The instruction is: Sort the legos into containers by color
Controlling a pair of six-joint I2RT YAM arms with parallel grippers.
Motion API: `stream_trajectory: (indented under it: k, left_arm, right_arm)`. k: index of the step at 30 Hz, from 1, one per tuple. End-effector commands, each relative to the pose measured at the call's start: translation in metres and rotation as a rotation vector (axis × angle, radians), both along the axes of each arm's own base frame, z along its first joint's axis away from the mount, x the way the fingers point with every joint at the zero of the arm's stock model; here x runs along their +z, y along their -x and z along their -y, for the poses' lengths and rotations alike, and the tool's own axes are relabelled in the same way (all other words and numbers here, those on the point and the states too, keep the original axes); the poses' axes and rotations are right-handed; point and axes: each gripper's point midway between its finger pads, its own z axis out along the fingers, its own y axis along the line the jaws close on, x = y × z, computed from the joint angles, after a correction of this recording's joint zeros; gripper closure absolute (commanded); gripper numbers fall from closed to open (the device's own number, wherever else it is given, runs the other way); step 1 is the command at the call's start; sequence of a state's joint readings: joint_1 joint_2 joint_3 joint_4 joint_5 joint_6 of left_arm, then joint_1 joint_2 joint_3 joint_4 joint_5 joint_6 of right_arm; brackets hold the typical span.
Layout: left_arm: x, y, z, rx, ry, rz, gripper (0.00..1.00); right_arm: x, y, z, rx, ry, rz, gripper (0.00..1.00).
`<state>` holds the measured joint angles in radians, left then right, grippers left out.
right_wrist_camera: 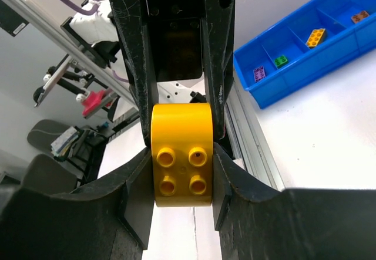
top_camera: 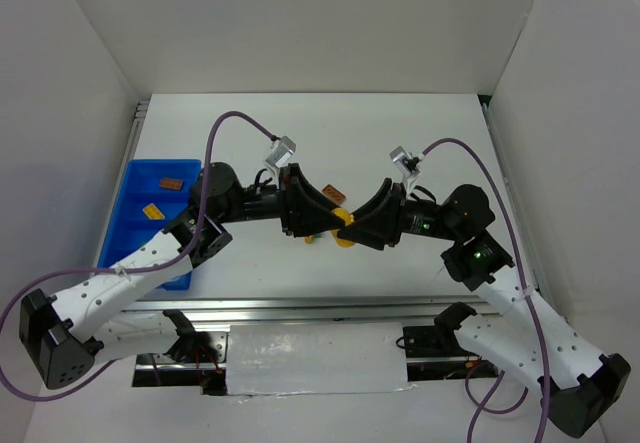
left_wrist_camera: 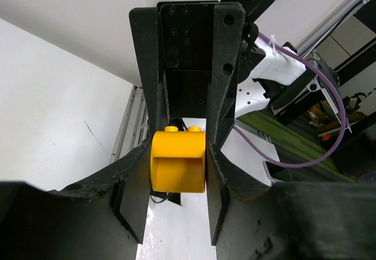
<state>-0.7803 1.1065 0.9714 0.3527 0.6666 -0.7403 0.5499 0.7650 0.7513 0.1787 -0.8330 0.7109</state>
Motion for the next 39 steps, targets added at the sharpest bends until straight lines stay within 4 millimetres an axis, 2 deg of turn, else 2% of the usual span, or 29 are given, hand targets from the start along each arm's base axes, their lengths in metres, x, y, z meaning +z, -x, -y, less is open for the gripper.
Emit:
stream_trajectory:
  k: [1,2,3,4,5,6,8,10,11,14,16,18,19,20,21,22,23,25,28,31,35,36,37,38,39]
  left_arm:
    - [0.016,0.015,-0.001,-0.049,0.035,0.071,1.00]
    - [0.015,0.014,-0.001,-0.043,0.032,0.070,1.00]
    - [0.015,0.012,-0.001,-0.030,0.030,0.073,1.00]
    - [0.017,0.007,-0.003,0.010,0.031,0.072,1.00]
    - [0.009,0.000,-0.004,0.048,-0.006,0.040,1.00]
    - [0.010,-0.006,-0.007,0.094,-0.022,0.055,1.00]
    - [0.008,-0.035,-0.020,0.270,-0.056,0.034,1.00]
    - [0.000,-0.053,-0.034,0.371,-0.111,-0.018,1.00]
    - [-0.004,-0.072,-0.048,0.445,-0.124,-0.042,1.00]
    - [-0.019,-0.098,-0.077,0.541,-0.159,-0.127,1.00]
    - [-0.023,-0.106,-0.093,0.594,-0.171,-0.148,1.00]
    - [-0.021,-0.125,-0.123,0.753,-0.198,-0.139,1.00]
    - [-0.039,-0.128,-0.141,0.844,-0.282,-0.194,1.00]
    - [-0.035,-0.142,-0.170,1.019,-0.319,-0.187,1.00]
    - [-0.039,-0.145,-0.188,1.111,-0.354,-0.200,1.00]
    - [-0.053,-0.143,-0.212,1.200,-0.428,-0.246,1.00]
    - [-0.053,-0.144,-0.227,1.273,-0.452,-0.250,1.00]
    - [-0.049,-0.144,-0.273,1.479,-0.482,-0.264,1.00]
    - [-0.054,-0.133,-0.323,1.683,-0.559,-0.313,1.00]
    - [-0.067,-0.127,-0.356,1.806,-0.628,-0.350,1.00]
    - [-0.108,-0.126,-0.392,1.862,-0.696,-0.476,1.00]
    - [-0.117,-0.125,-0.416,1.911,-0.689,-0.539,1.00]
    - [-0.127,-0.129,-0.409,1.827,-0.662,-0.582,1.00]
    - [-0.141,-0.128,-0.413,1.796,-0.674,-0.611,1.00]
    - [-0.142,-0.127,-0.425,1.814,-0.643,-0.628,1.00]
  right_arm:
    - [0.009,-0.010,0.000,-0.051,-0.027,0.025,0.85]
    - [0.008,-0.008,0.000,-0.037,-0.026,0.025,0.68]
    - [0.008,-0.007,-0.001,-0.032,-0.030,0.029,0.24]
    - [0.007,-0.007,0.000,-0.036,-0.030,0.026,0.01]
    - [0.003,-0.013,0.001,-0.068,-0.017,0.013,0.00]
    - [0.002,-0.016,0.002,-0.091,-0.008,0.015,0.00]
    - [-0.004,-0.019,0.006,-0.131,0.021,0.026,0.00]
    - [-0.013,-0.029,0.010,-0.197,0.042,0.017,0.00]
    - [-0.016,-0.031,0.012,-0.214,0.052,0.016,0.00]
    - [-0.029,-0.038,0.015,-0.255,0.075,-0.008,0.00]
    - [-0.038,-0.050,0.020,-0.331,0.094,-0.032,0.00]
    - [-0.051,-0.060,0.025,-0.394,0.138,-0.070,0.00]
    - [-0.056,-0.069,0.031,-0.454,0.157,-0.077,0.00]
    - [-0.063,-0.071,0.034,-0.476,0.182,-0.097,0.00]
    - [-0.067,-0.074,0.036,-0.493,0.196,-0.102,0.00]
    - [-0.072,-0.075,0.039,-0.506,0.213,-0.101,0.00]
    - [-0.072,-0.075,0.040,-0.510,0.216,-0.097,0.00]
    - [-0.080,-0.076,0.043,-0.525,0.226,-0.094,0.00]
    - [-0.091,-0.083,0.050,-0.585,0.247,-0.103,0.00]
    - [-0.105,-0.094,0.061,-0.671,0.285,-0.137,0.00]
    - [-0.130,-0.119,0.092,-0.893,0.366,-0.202,0.00]
    - [-0.134,-0.121,0.095,-0.913,0.375,-0.209,0.00]
    - [-0.138,-0.122,0.097,-0.927,0.377,-0.211,0.00]
    - [-0.139,-0.122,0.100,-0.940,0.373,-0.209,0.00]
    - [-0.147,-0.120,0.100,-0.940,0.380,-0.214,0.00]
